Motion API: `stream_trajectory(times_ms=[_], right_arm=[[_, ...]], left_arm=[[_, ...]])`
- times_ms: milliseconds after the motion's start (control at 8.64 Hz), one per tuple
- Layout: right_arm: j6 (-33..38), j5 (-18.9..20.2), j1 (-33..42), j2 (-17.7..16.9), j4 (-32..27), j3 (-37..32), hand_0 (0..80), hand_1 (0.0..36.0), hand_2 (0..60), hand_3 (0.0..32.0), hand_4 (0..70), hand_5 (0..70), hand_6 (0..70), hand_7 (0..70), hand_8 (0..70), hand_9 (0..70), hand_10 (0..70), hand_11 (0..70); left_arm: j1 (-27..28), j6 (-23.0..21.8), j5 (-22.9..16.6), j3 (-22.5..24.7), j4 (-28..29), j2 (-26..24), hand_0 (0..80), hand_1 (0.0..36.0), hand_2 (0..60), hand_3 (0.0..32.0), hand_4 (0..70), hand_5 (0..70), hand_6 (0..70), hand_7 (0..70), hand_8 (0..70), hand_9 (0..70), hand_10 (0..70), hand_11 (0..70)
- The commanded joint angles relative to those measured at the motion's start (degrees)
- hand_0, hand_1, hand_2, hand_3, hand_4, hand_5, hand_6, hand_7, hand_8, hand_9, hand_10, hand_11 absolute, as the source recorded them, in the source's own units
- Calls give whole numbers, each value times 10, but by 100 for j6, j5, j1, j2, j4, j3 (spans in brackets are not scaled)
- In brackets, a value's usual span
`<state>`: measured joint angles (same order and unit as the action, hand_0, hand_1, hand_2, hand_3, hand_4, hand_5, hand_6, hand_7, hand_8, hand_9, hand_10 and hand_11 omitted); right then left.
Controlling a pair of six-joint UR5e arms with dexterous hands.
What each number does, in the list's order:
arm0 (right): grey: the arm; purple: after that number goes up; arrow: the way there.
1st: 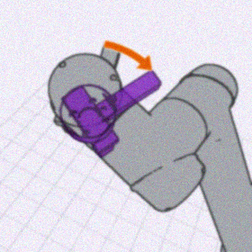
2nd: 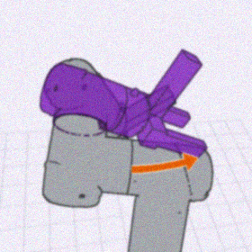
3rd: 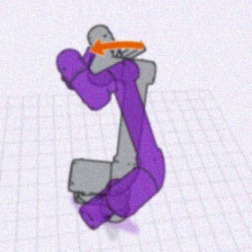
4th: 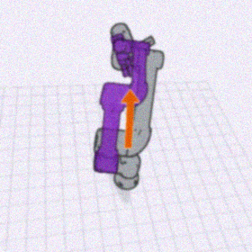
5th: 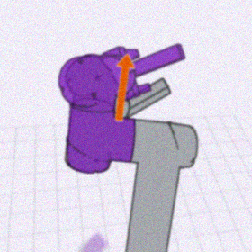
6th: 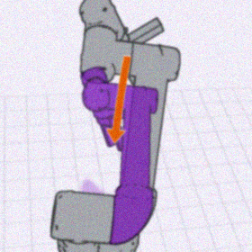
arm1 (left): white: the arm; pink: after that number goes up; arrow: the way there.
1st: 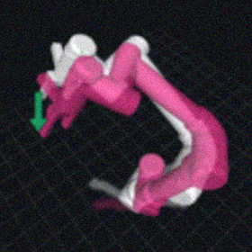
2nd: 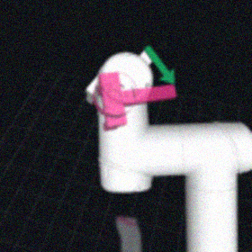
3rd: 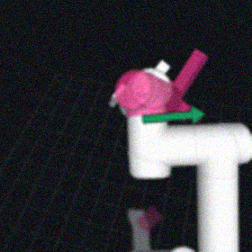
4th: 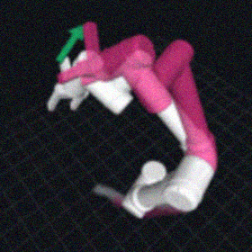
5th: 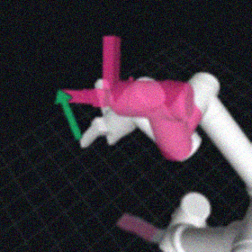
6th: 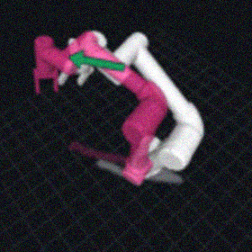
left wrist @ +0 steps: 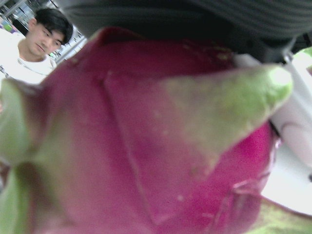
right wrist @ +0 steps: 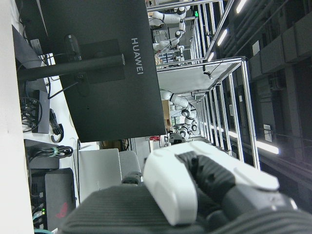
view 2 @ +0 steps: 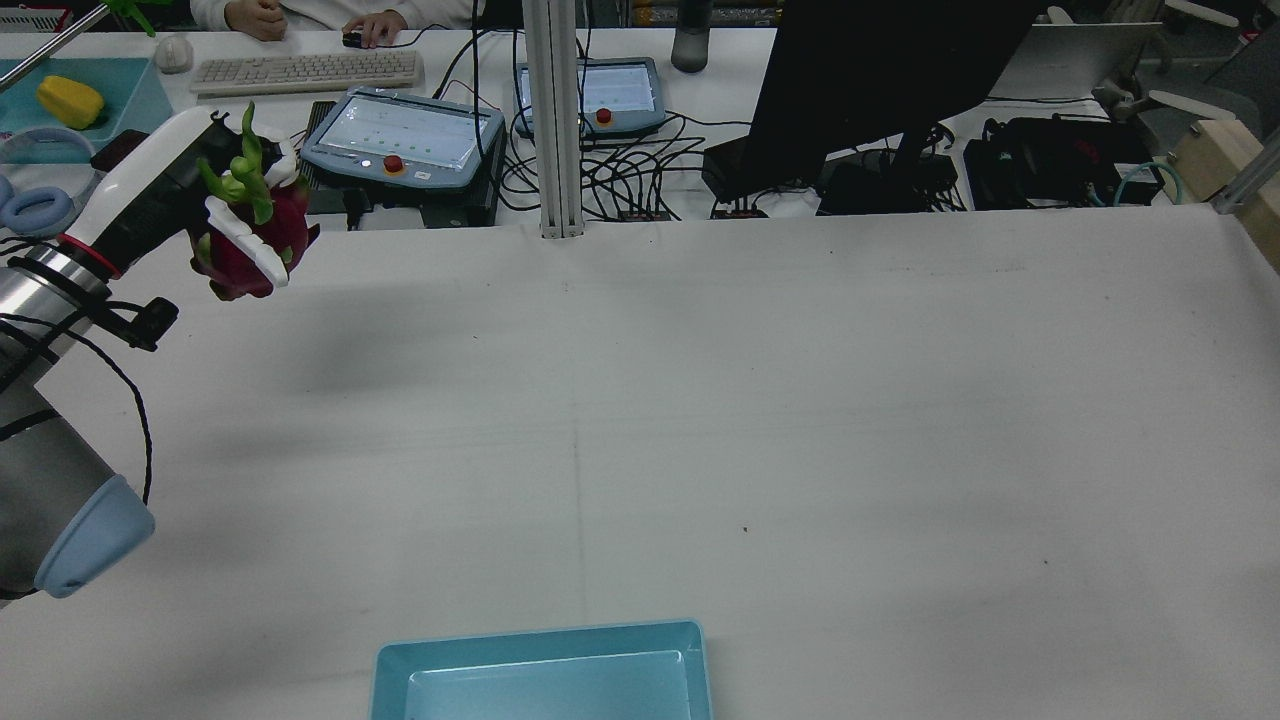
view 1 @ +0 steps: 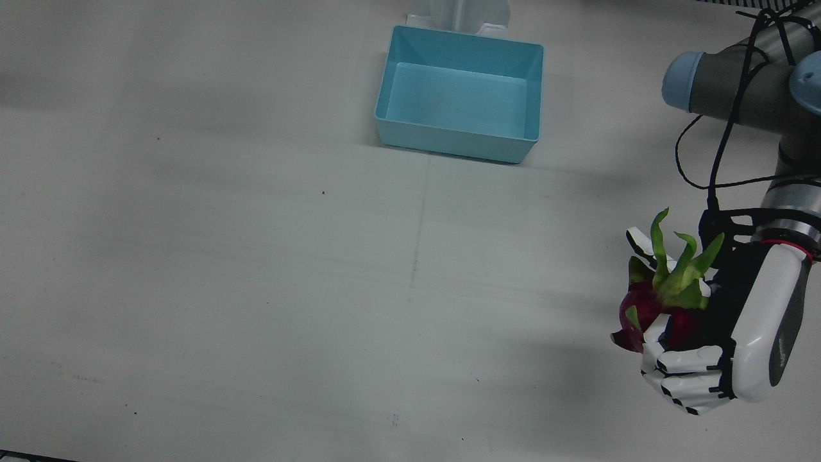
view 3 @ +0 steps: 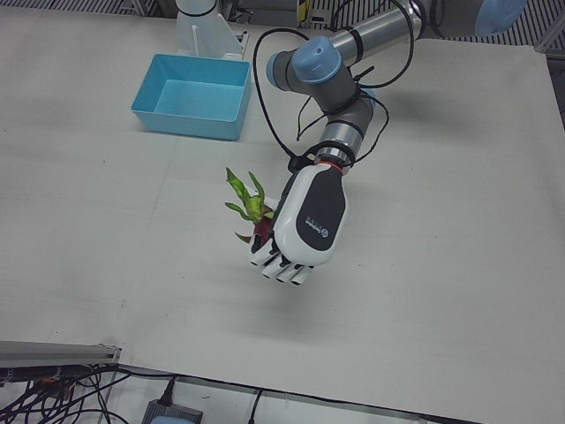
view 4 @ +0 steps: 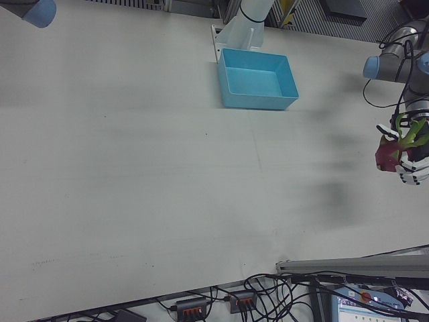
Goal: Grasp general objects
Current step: 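Lift the dragon fruit off the table with the left hand, then carry the dragon fruit over the light-blue tray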
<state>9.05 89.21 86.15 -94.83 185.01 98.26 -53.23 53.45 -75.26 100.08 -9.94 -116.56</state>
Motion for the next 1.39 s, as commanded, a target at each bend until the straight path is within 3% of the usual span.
stream_trajectory(times_ms=[0,231,579,926,1273], right_arm=[[0,0,-2,0,0,0,0,0,0,0,0,0,0,0,0,0,0,0],[0,0,-2,0,0,0,0,0,0,0,0,0,0,0,0,0,0,0],[0,0,-2,0,0,0,0,0,0,0,0,0,0,0,0,0,0,0],[0,0,-2,0,0,-9,0,0,0,0,0,0,0,0,0,0,0,0],[0,0,-2,0,0,0,0,0,0,0,0,0,0,0,0,0,0,0]], left_arm=[[188,-150,-1130,29,648,-297,403,0,210,0,583,700,700,700,645,700,658,700],[802,-326,-1289,81,1176,-262,404,0,199,0,598,700,700,700,650,700,666,700],[1358,-326,-1789,616,1091,-288,401,0,200,0,609,700,700,700,675,700,684,700],[2102,-274,-1817,811,1020,-270,410,0,206,0,637,700,700,700,700,700,691,700],[2841,-247,-1808,1021,1020,-288,415,0,203,0,612,700,700,700,687,700,681,700]])
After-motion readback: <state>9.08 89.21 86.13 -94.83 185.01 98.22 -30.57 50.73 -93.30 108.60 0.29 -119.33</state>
